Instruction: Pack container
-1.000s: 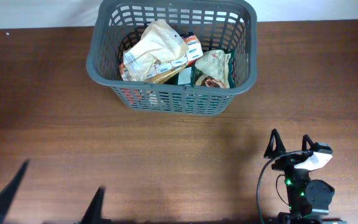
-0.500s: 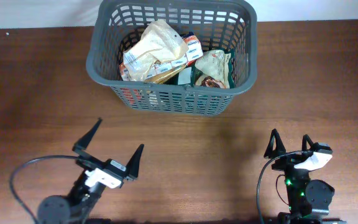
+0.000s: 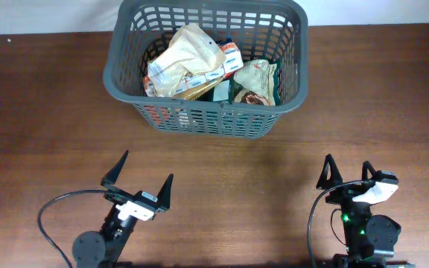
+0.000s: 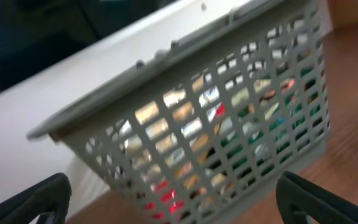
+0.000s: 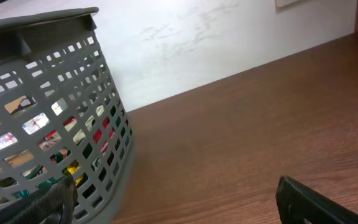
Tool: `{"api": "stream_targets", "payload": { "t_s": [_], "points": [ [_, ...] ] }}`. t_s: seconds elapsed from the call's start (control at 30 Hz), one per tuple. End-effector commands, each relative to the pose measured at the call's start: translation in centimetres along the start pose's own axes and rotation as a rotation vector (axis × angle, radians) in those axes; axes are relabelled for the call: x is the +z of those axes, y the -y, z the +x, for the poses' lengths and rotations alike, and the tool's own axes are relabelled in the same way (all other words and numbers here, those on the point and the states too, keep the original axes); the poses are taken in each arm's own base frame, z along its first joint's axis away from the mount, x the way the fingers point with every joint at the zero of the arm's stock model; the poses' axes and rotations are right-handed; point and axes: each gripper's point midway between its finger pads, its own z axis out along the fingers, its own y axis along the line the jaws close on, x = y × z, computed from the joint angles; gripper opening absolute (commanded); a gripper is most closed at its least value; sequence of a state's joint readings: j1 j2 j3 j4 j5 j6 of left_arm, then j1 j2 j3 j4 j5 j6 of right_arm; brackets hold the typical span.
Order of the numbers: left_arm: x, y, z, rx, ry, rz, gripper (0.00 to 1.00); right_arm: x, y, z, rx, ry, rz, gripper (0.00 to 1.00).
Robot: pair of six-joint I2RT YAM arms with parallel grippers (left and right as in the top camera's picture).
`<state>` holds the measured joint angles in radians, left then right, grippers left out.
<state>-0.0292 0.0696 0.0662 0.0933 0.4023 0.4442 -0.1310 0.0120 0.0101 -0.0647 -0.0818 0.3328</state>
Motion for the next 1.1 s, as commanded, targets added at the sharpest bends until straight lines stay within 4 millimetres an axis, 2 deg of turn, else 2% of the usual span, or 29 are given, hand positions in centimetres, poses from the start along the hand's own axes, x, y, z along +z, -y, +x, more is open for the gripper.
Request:
{"api": "stream_targets", "payload": {
  "t_s": [0.0,0.3,0.5,1.07],
  "points": [
    [-0.1,-0.2,2.1,-0.017,-0.046,-0.047,0.99,0.0,-0.4,0.4,-0.002,-0.015,-0.021,0.99],
    [-0.7,0.1,6.0,-0.067,-0.204,-0.061,0.99,0.0,-0.4,0.4,-0.002,-0.015,-0.021,0.99],
    [-0.9,-1.0,6.7,-0.061,-0.238,-0.126,0.99,0.0,-0.4,0.4,-0.002,-0.015,-0.021,0.99],
    [-0.9,-1.0,6.6,-0.061,-0.238,-0.126,0.99,0.0,-0.4,0.4,-0.002,-0.016,-0.022,0.99]
  ]
}}
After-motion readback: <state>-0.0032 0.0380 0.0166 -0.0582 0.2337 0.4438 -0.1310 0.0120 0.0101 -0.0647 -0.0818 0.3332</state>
